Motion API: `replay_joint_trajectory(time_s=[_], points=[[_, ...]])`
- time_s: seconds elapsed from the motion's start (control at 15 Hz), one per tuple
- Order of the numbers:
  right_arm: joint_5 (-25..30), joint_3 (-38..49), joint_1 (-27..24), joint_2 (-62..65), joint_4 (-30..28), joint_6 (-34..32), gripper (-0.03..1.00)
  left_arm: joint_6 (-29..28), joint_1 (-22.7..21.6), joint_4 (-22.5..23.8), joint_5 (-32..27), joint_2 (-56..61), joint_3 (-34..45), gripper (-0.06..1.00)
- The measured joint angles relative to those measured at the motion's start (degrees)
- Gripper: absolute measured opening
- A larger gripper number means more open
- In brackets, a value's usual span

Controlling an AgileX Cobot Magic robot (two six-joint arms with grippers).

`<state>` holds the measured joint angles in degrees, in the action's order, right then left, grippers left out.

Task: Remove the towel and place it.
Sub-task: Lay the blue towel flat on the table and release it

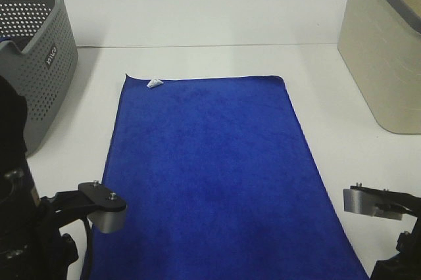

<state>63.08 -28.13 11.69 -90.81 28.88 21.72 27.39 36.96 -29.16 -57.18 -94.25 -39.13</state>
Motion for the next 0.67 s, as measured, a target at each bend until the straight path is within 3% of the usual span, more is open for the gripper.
replay_joint_trajectory(time_s=[0.67], points=[[-2.9,0.0,-0.1,-9.7,0.9,3.3,0.02,0.9,0.0,-0.8,-0.6,-9.3,-3.9,0.00]])
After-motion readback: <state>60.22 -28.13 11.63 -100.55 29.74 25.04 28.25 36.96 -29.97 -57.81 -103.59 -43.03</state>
